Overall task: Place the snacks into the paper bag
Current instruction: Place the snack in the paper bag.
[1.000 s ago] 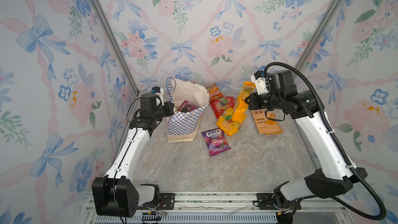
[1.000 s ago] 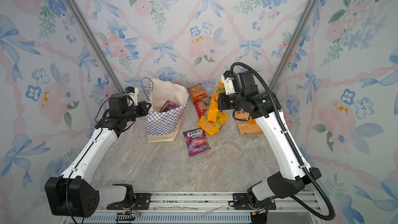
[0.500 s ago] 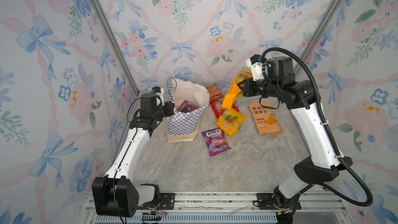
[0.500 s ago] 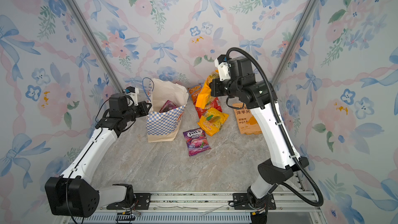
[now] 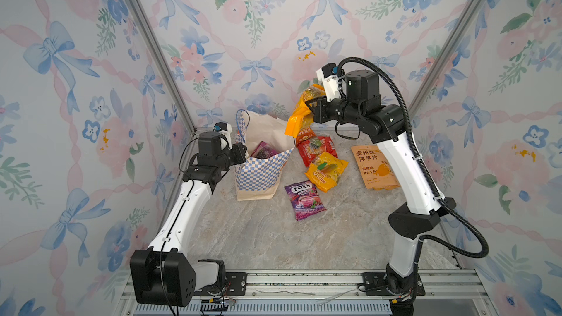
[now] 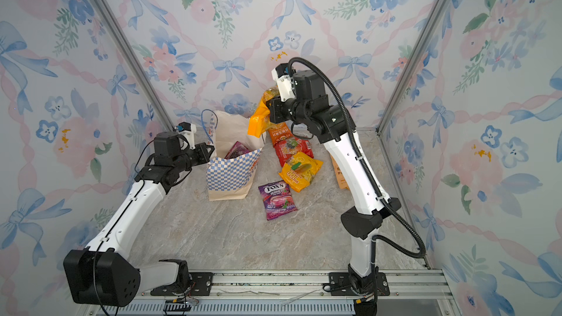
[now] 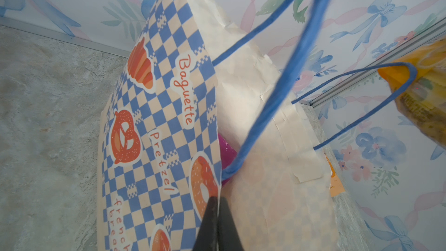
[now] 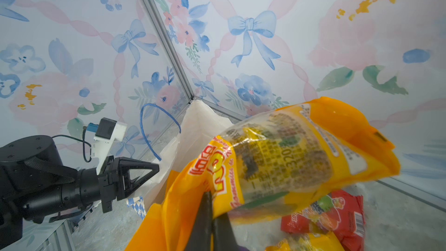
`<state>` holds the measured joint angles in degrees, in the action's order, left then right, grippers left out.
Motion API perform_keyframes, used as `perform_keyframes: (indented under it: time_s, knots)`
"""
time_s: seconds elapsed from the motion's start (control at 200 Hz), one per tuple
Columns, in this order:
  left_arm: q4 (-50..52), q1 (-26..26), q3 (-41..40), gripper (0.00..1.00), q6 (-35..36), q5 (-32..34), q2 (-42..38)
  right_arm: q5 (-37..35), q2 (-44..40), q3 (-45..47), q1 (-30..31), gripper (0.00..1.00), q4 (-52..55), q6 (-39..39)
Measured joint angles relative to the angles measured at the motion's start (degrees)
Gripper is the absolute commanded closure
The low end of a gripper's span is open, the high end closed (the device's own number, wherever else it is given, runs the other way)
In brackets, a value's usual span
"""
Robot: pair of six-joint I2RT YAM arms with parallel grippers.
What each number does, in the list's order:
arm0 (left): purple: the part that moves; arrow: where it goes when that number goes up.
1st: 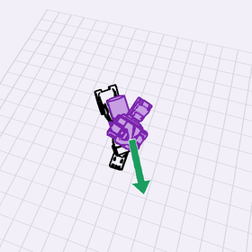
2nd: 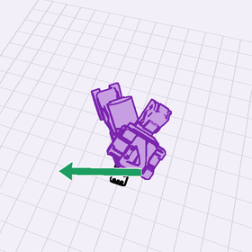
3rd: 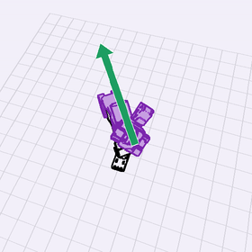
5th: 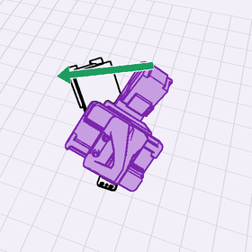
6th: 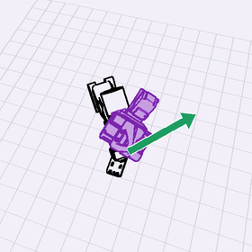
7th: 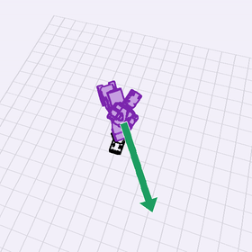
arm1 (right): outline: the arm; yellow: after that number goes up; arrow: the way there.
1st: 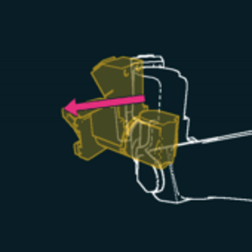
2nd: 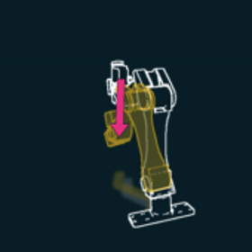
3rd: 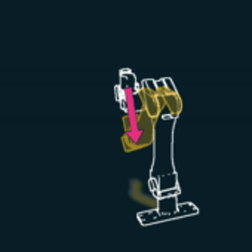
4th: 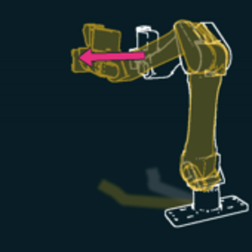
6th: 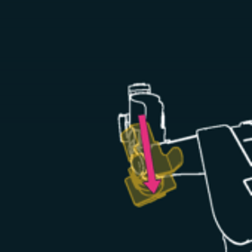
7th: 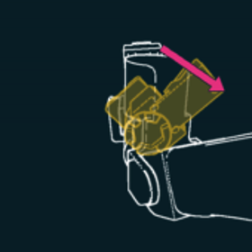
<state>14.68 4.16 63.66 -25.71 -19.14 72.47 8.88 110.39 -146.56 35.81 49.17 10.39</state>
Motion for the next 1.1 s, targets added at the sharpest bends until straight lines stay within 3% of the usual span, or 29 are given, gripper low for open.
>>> perform_keyframes:
  time_s: [0.525, 0.84, 1.1]
  knots:
    - [0.0, 0.0, 0.0, 1.0, 0.0, -0.22, 0.13, 1.33, 1.88, -0.04, 8.2, 1.0, -10.71, -6.21]
    - [0.0, 0.0, 0.0, 1.0, 0.15, -0.22, 0.11, 1.86, 2.58, -0.04, 9.29, 1.0, -13.9, -7.04]
    - [0.02, 0.0, 0.0, 1.0, 0.2, -0.2, -0.63, 1.73, 9.33, -0.24, 9.25, 1.0, -15.43, -7.69]
